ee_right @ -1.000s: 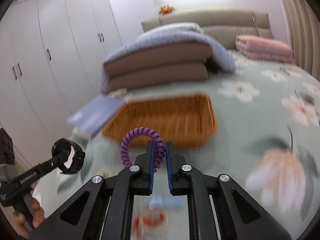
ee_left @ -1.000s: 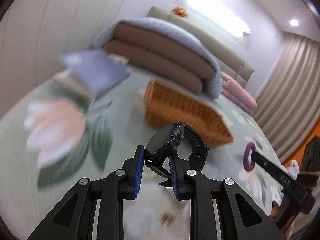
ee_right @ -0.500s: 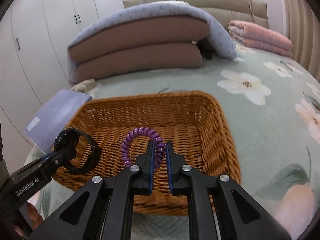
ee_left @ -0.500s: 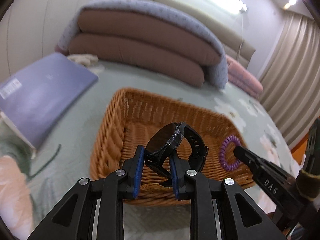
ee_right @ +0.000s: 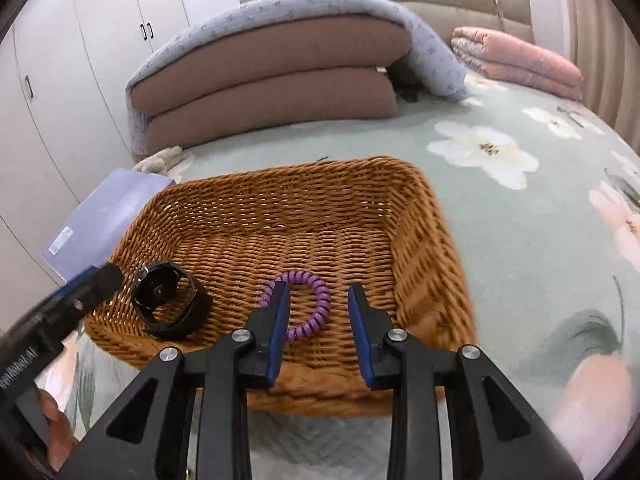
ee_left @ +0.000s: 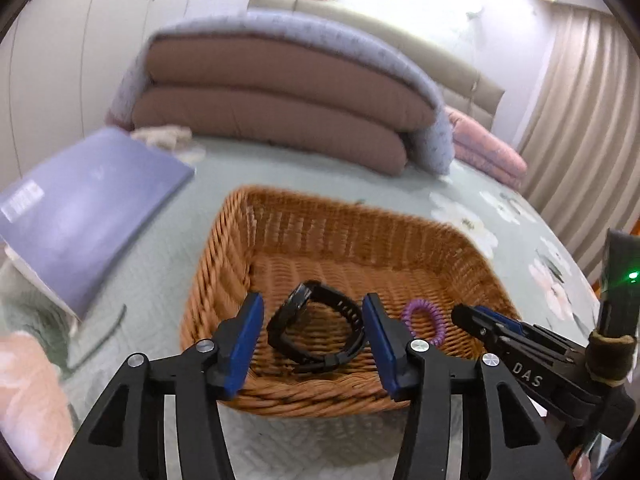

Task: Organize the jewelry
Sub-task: 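Carry the watch and purple coil into the wicker basket and open both tools, then grasp the cream coil with the left tool while the right tool grasps the bead bracelet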

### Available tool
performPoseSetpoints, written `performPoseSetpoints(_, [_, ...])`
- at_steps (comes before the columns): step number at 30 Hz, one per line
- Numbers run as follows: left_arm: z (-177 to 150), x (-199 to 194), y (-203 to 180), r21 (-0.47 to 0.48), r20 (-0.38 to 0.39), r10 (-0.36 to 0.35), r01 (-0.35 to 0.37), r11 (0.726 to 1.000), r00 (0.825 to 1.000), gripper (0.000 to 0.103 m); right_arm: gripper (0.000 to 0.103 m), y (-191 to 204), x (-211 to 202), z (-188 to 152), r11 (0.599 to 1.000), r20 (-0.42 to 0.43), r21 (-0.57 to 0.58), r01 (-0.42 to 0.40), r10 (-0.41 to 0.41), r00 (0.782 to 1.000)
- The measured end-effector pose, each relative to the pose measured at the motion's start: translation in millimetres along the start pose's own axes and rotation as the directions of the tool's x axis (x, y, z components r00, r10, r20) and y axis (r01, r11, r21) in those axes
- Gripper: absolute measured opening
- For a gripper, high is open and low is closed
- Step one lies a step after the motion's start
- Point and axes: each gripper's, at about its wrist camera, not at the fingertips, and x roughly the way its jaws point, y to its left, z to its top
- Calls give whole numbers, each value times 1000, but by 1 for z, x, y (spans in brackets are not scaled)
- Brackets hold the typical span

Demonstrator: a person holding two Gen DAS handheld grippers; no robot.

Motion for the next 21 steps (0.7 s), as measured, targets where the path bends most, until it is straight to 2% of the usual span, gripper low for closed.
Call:
performPoseSetpoints(3, [4,-19,0,0,36,-43,43,999,998,53,33,4,-26,-10,1000,30,-11,1,0,1000])
performPoseSetpoints(7, [4,-63,-1,23,106,-76,74,997,991,53,33,9,-70,-35,999,75,-33,-1,3,997])
performPoseSetpoints(11, [-6,-117,5,24,173,-131,128,991,976,53,33,12,-119,-63,999,146,-42,-10,16,989])
performPoseSetpoints(15, [-27,-177,7,57,234,-127,116,992,964,53,34,22,-166,-88,998,227,-62,10,4,974])
performPoseSetpoints(18, [-41,-215,8,79,268,-103,84,993,958,53,49,30,-194,-107,996,256,-84,14,8,967])
performPoseSetpoints(21, [-57,-252,10,98,282,-72,46,994,957,55,50,35,-219,-128,996,271,-84,10,13,963])
